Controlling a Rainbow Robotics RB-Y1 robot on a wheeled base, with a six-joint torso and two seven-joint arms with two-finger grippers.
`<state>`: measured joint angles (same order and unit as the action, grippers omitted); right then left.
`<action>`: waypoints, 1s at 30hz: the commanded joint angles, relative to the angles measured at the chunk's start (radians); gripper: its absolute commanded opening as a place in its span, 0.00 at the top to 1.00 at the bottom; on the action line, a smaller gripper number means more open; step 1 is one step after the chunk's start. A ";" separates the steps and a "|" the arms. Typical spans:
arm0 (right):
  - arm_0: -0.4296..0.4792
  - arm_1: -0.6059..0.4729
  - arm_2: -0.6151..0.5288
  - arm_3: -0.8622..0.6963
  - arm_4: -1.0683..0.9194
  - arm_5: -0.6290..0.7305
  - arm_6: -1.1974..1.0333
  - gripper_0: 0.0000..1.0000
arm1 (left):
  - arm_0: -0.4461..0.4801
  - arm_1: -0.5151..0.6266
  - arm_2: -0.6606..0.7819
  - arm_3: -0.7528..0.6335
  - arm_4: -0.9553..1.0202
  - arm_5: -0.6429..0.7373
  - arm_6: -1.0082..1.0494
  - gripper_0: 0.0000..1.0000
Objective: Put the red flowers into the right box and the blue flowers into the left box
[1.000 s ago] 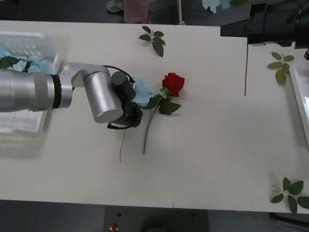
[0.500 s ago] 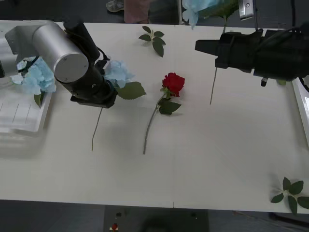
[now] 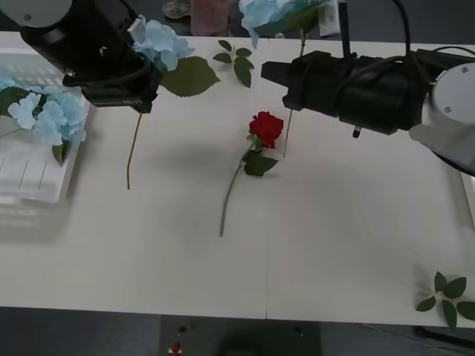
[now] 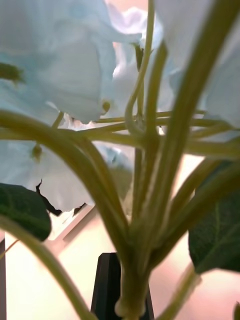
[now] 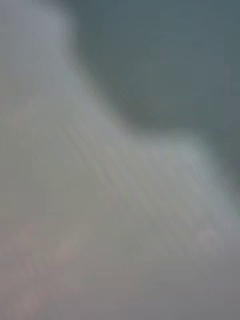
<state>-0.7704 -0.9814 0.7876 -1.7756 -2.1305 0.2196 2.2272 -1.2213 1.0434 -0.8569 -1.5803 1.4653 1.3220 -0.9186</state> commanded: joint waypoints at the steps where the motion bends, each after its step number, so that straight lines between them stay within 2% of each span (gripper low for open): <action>1: -0.148 0.021 0.131 -0.019 -0.040 -0.115 0.008 1.00 | 0.068 0.003 0.136 -0.053 0.017 -0.064 -0.055 1.00; 6: -0.225 0.063 0.210 -0.008 -0.083 -0.195 0.008 1.00 | 0.158 0.003 0.299 -0.113 0.024 -0.125 -0.082 1.00; 12: -0.230 0.090 0.210 0.015 -0.083 -0.195 0.012 1.00 | 0.278 -0.005 0.480 -0.153 0.060 -0.144 -0.200 1.00; 16: -0.230 0.096 0.211 0.016 -0.083 -0.195 0.009 1.00 | 0.315 0.026 0.516 -0.145 0.129 -0.196 -0.263 1.00; 20: -0.230 0.096 0.213 0.018 -0.083 -0.195 0.009 1.00 | 0.324 0.047 0.536 -0.076 0.211 -0.244 -0.373 1.00; 24: -0.230 0.096 0.213 0.018 -0.083 -0.195 0.009 1.00 | 0.324 0.046 0.556 0.011 0.202 -0.239 -0.456 1.00; 30: -0.230 0.096 0.213 0.018 -0.083 -0.195 0.009 1.00 | 0.324 0.046 0.593 0.194 0.096 -0.136 -0.591 1.00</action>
<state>-0.9808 -0.8834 1.0057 -1.7518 -2.2106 0.0285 2.2272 -0.8723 1.0671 -0.3184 -1.4394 1.6039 1.1401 -1.4059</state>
